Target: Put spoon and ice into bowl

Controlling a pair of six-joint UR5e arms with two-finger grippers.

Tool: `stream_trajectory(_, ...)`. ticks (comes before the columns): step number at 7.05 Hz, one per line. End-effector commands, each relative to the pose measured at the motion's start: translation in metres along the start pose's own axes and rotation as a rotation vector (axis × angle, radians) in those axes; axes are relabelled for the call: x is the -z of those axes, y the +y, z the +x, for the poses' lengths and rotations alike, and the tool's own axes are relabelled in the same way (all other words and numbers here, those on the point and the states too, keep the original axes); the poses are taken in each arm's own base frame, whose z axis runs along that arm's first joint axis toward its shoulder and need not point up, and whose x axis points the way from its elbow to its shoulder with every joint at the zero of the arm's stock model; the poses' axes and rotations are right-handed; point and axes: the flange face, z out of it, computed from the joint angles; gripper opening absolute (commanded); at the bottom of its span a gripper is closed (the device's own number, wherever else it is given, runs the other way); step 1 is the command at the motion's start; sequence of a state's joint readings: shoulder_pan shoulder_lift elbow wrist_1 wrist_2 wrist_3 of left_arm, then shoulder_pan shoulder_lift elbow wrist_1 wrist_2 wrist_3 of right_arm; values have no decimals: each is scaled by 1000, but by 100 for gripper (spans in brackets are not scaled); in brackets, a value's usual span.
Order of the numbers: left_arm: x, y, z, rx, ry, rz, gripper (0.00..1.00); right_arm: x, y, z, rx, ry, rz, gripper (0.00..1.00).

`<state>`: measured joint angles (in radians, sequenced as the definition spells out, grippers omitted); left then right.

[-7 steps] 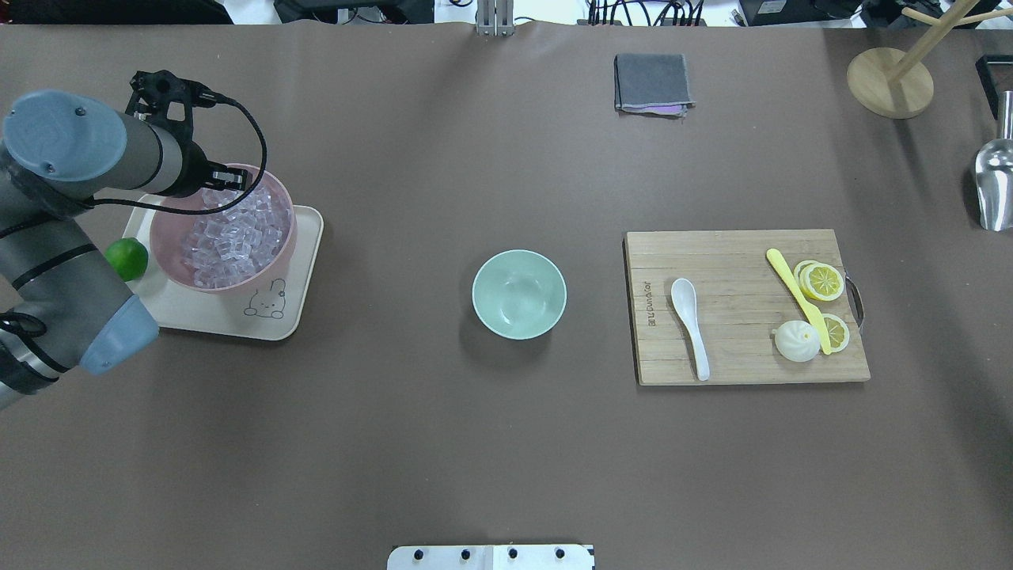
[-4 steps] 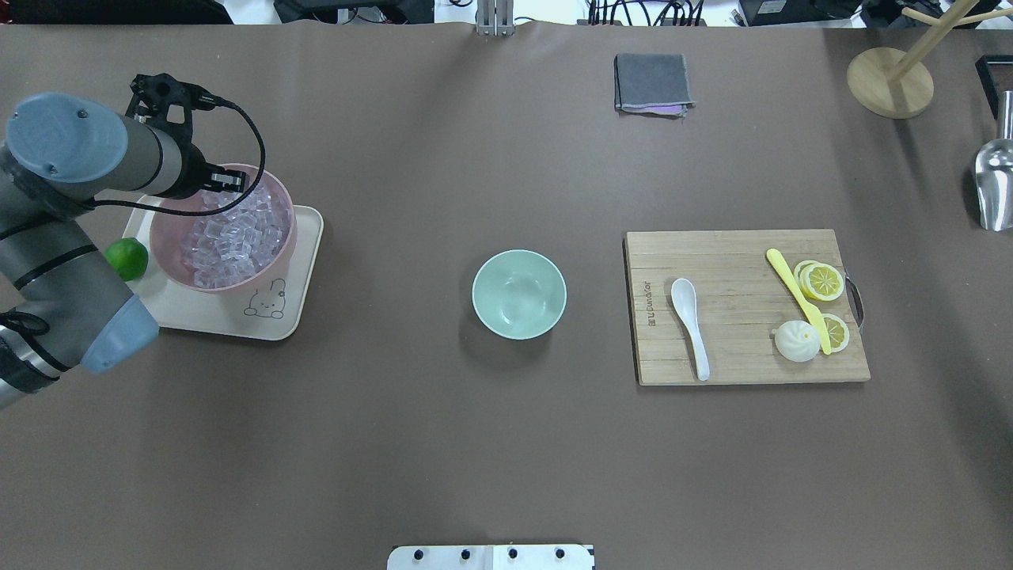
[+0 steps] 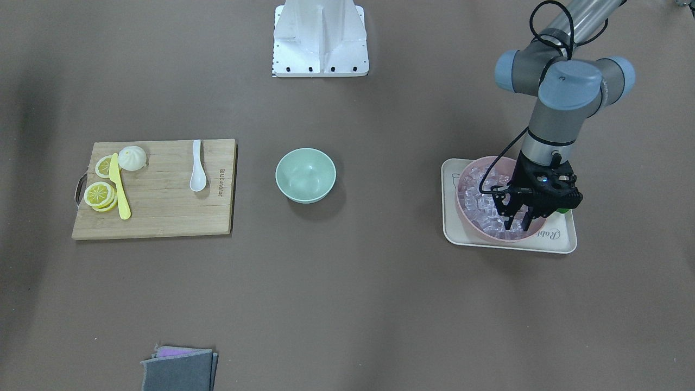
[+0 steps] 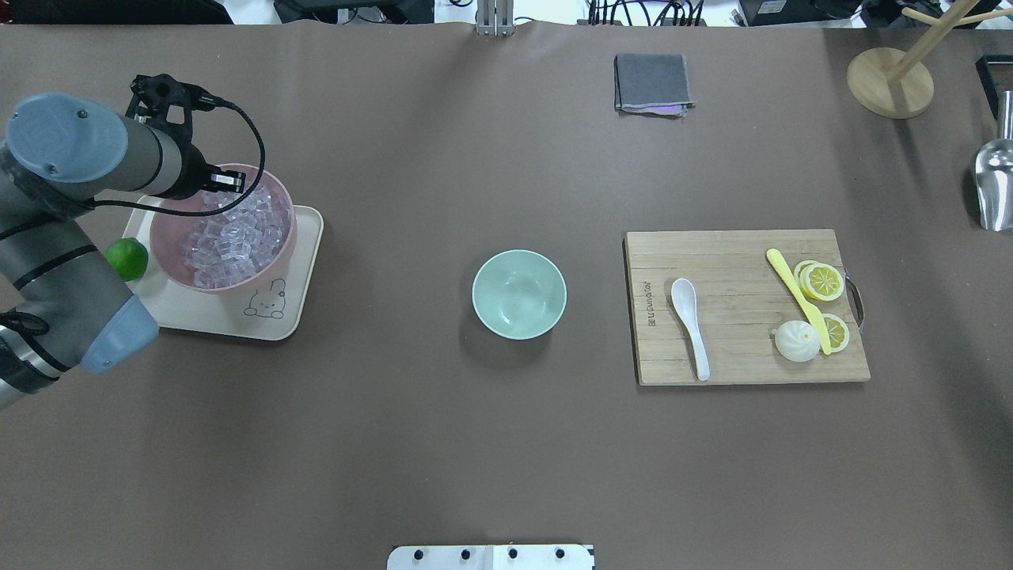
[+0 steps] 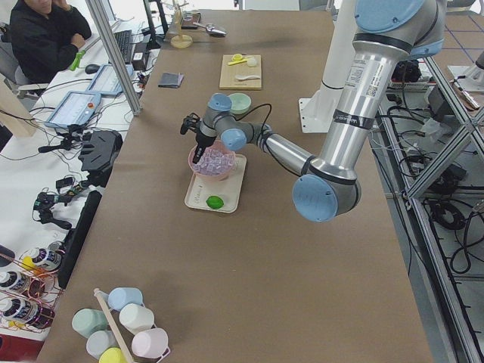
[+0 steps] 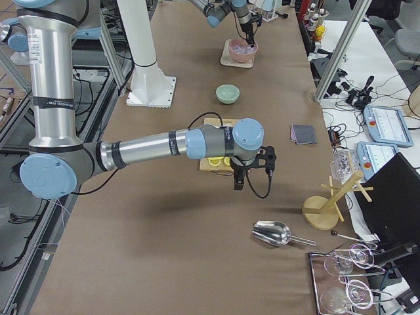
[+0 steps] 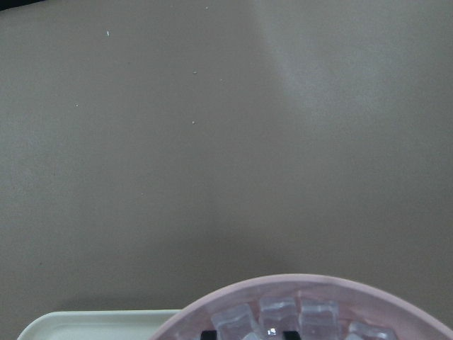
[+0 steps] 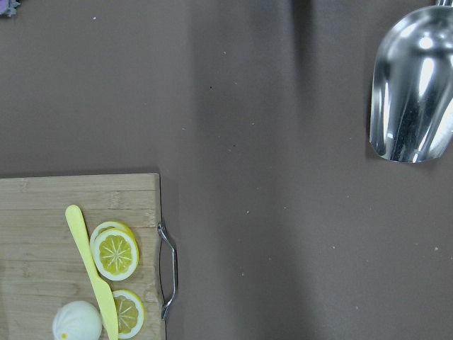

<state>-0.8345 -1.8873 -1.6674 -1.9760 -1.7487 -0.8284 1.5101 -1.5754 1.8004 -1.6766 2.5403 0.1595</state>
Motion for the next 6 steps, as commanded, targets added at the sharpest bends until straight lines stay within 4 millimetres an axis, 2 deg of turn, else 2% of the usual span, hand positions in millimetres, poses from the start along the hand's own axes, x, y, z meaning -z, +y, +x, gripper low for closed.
stream_trajectory(1,0,1,0,-1,0,-1,41,0,-1,1,-1,0,0,100)
stream_trajectory(6,-4,0,2,-2,0,-3,41,0,0,1,-3,0,-1,100)
